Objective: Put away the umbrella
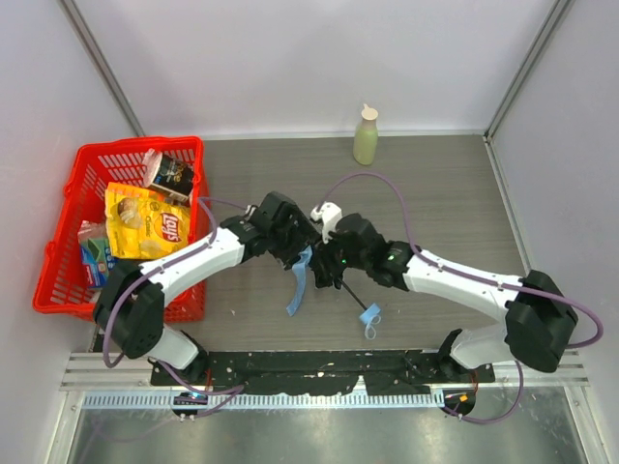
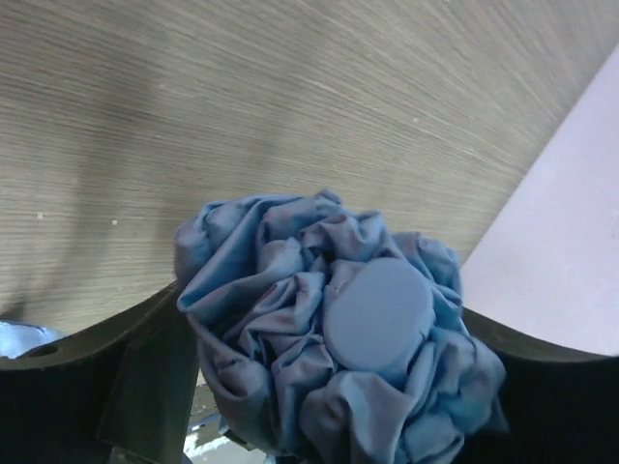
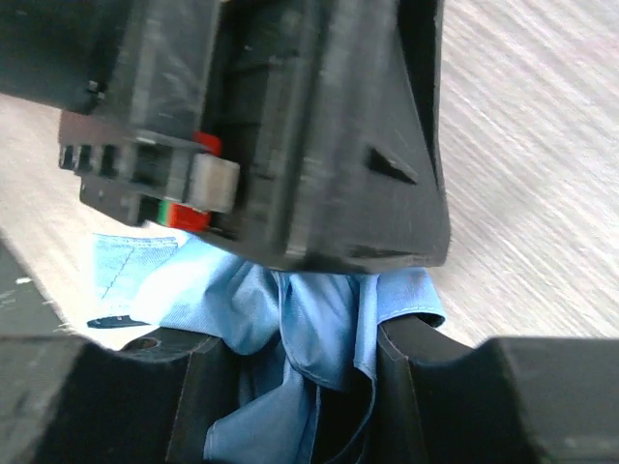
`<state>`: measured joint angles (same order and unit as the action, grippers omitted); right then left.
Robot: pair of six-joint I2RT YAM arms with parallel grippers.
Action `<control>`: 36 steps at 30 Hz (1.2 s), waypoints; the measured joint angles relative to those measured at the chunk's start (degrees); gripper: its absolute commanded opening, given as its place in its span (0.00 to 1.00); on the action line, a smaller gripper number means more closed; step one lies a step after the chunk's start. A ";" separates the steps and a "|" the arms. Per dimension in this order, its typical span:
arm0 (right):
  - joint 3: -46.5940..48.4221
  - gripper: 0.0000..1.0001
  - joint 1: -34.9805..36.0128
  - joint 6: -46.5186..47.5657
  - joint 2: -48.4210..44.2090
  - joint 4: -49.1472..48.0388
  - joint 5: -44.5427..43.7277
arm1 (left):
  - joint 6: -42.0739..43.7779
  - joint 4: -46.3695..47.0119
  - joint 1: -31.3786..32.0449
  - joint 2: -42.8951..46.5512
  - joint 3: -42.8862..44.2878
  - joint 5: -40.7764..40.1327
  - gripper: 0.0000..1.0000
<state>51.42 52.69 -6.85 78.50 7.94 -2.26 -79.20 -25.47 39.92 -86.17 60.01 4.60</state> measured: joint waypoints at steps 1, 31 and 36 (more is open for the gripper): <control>-1.11 0.01 -1.68 -1.09 -0.92 -1.18 3.21 | 0.68 0.85 0.11 0.70 -0.44 0.09 0.78; -1.68 0.73 -14.82 -13.25 -12.55 5.01 25.29 | 8.00 5.31 0.48 5.55 1.18 -6.58 0.00; -1.44 0.68 -12.68 -14.88 -19.80 7.50 22.60 | 11.74 3.15 0.46 5.55 4.07 -12.81 0.00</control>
<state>49.98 40.01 -21.74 58.70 15.44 20.34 -67.46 -22.33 40.38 -80.62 64.07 -8.21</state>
